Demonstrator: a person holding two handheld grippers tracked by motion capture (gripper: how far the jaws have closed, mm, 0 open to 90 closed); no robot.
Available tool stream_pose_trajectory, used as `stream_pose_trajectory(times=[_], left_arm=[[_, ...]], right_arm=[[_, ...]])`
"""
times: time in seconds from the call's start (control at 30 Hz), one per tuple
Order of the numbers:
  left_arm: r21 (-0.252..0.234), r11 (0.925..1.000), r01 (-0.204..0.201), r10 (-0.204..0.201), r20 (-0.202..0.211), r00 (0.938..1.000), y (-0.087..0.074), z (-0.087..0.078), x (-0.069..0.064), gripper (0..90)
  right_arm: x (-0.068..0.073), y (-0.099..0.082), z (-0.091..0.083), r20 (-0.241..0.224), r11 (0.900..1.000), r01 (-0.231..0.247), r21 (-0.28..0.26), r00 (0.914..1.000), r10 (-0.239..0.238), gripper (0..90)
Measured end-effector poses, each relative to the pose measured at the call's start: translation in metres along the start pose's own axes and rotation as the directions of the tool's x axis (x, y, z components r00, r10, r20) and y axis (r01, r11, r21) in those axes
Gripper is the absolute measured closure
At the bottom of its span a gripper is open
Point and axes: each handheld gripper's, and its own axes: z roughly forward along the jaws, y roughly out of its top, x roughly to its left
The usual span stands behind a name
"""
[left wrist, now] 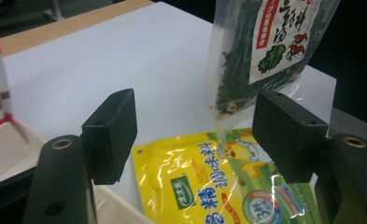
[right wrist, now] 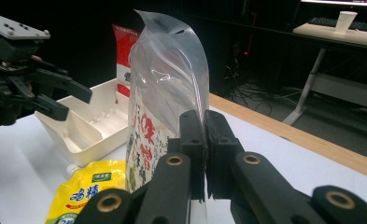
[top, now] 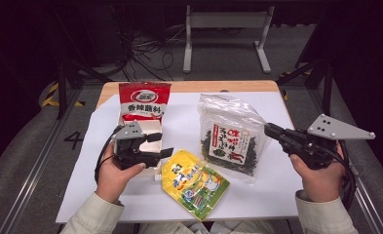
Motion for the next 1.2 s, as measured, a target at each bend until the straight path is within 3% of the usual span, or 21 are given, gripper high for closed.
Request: stream_pose_trajectory(times=[0.03, 0.27, 0.43, 0.47, 0.8, 1.1, 1.2], left_arm=[[0.006, 0.9999, -0.014, 0.014, 0.003, 0.9999, 0.002, 0.004, -0.001, 31.8], [-0.022, 0.9997, -0.007, 0.009, 0.068, 0.9976, 0.008, 0.023, -0.008, 31.2], [-0.049, 0.9988, -0.007, 0.010, 0.080, 0.9968, 0.009, 0.030, -0.010, 31.8], [-0.055, 0.9984, -0.008, 0.014, 0.099, 0.9950, 0.011, 0.034, -0.010, 31.8], [-0.091, 0.9956, -0.021, 0.034, 0.150, 0.9882, 0.017, 0.049, -0.018, 31.8], [-0.101, 0.9921, -0.074, 0.092, 0.185, 0.9784, 0.020, 0.063, -0.024, 35.7], [-0.101, 0.9923, -0.071, 0.090, 0.202, 0.9753, 0.020, 0.067, -0.025, 38.2]], right_arm=[[0.001, 0.001, 0.000, -0.004, 1.0000, 0.001, -0.003, 1.0000, -0.001, 86.5], [0.008, 0.004, -0.003, -0.026, 0.9997, 0.010, -0.021, 0.9996, -0.010, 86.5], [0.012, 0.005, -0.002, -0.043, 0.9997, 0.012, -0.023, 0.9990, -0.013, 86.5], [0.013, 0.005, -0.002, -0.043, 0.9996, 0.014, -0.024, 0.9990, -0.015, 86.5], [0.021, 0.006, 0.001, -0.068, 0.9993, 0.024, -0.028, 0.9974, -0.026, 86.4], [0.023, 0.005, 0.004, -0.095, 0.9994, 0.016, -0.030, 0.9953, -0.019, 86.4], [0.022, 0.003, 0.007, -0.104, 0.9994, 0.009, -0.033, 0.9945, -0.012, 86.4]])
